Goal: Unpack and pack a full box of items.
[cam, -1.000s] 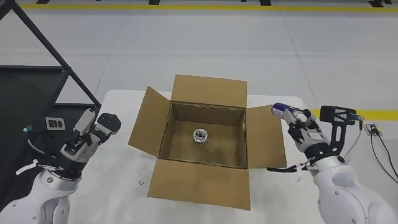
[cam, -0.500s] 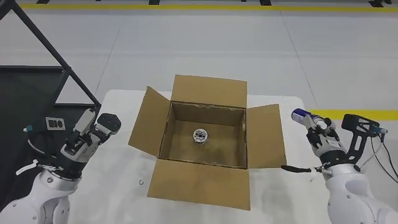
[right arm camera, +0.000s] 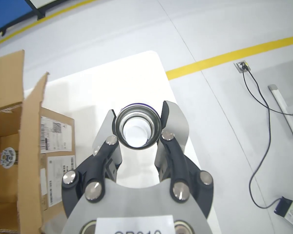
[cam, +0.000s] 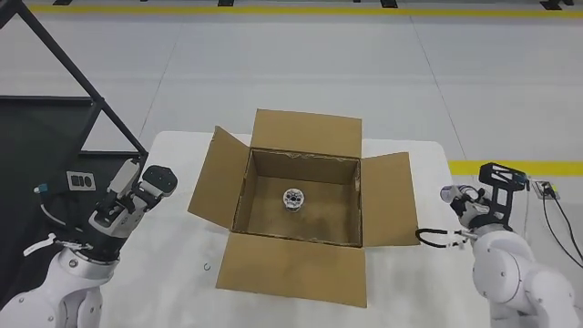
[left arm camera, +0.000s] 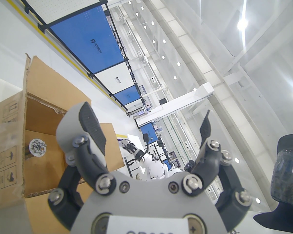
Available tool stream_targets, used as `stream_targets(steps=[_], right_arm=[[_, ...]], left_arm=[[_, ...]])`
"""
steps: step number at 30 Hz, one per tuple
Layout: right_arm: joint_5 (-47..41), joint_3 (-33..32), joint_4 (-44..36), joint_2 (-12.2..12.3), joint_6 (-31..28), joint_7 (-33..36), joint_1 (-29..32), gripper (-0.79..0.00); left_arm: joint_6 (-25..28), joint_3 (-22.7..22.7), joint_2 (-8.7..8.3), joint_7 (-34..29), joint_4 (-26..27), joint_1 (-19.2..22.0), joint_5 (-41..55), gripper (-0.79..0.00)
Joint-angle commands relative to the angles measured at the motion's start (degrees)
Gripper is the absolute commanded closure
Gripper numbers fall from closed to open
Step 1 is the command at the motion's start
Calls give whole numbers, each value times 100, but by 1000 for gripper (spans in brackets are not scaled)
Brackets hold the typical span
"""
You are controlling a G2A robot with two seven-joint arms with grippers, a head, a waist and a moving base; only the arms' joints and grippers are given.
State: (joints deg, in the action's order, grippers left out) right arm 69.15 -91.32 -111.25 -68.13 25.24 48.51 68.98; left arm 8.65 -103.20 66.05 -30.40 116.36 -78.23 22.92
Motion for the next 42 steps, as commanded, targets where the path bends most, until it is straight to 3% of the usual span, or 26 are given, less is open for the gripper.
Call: stream_targets(steps=[1,11,24,42], right_arm=[[92,6,278,8,-62,189,-115,0],[-174,70,1423,-4,-501,262,-599,0],[-365,145,1249,-13,-817,195,-563,0],[-163,1260,1663,-165,-849,213,-1534,0]], left_arm=[[0,0,0,0,0,0,0,-785],[0,0,0,0,0,0,0,-785],[0,0,0,0,0,0,0,-785],[0,0,0,0,0,0,0,-785]])
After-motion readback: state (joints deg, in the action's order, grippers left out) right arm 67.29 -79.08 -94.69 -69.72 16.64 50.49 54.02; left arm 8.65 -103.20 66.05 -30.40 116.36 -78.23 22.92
